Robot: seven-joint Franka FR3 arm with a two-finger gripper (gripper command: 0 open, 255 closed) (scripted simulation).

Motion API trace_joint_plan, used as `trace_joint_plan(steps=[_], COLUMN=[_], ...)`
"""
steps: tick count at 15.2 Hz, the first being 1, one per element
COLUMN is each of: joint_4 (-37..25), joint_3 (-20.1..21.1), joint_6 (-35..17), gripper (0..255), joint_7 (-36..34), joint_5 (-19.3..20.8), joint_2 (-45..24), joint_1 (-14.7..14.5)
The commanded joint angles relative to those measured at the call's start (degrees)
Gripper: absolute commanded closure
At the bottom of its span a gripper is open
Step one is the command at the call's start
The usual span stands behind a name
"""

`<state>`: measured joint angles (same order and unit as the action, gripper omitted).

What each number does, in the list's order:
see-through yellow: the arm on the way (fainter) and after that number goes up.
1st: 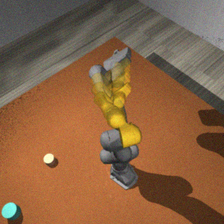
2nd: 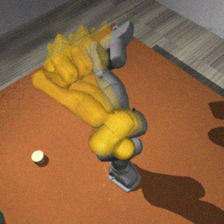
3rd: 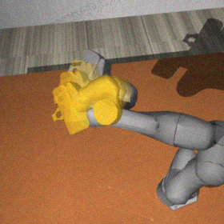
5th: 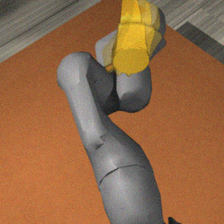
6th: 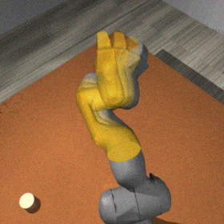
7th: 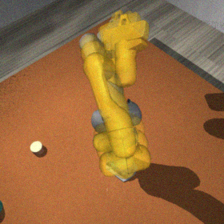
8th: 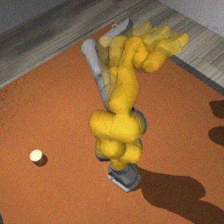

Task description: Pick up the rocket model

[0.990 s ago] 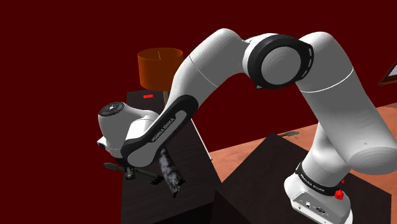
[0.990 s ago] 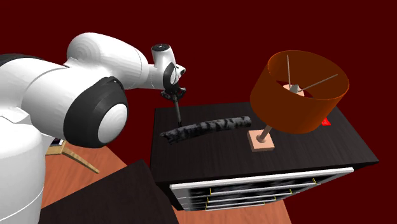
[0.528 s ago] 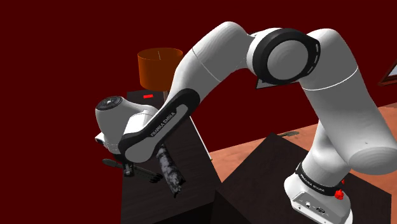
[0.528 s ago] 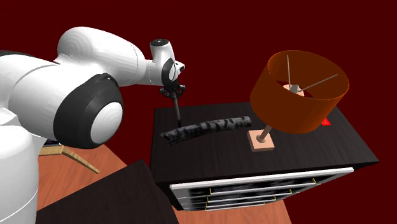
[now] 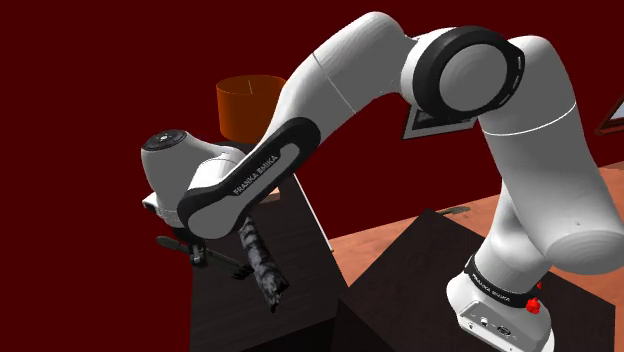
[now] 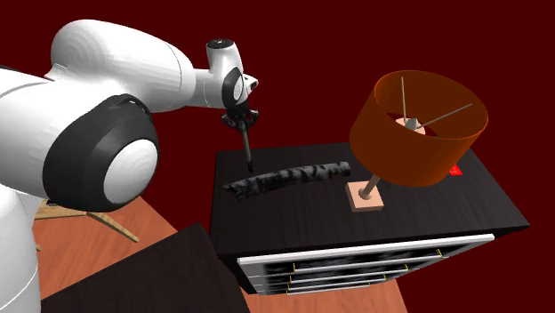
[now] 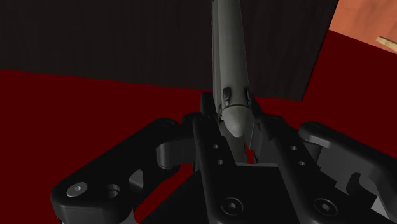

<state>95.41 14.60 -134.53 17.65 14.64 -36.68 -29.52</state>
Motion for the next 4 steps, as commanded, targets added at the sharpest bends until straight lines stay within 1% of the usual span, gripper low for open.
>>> trace_joint_plan(steps=[1, 4], joint_4=[-0.2, -0.3], joint_3=[0.2, 0.4], joint_6=[1.1, 1.7], gripper=[255, 255], joint_7=[0.1, 0.3], joint_5=[-0.3, -0.5], joint_2=[0.9, 1.4], joint_1=[0.1, 0.2])
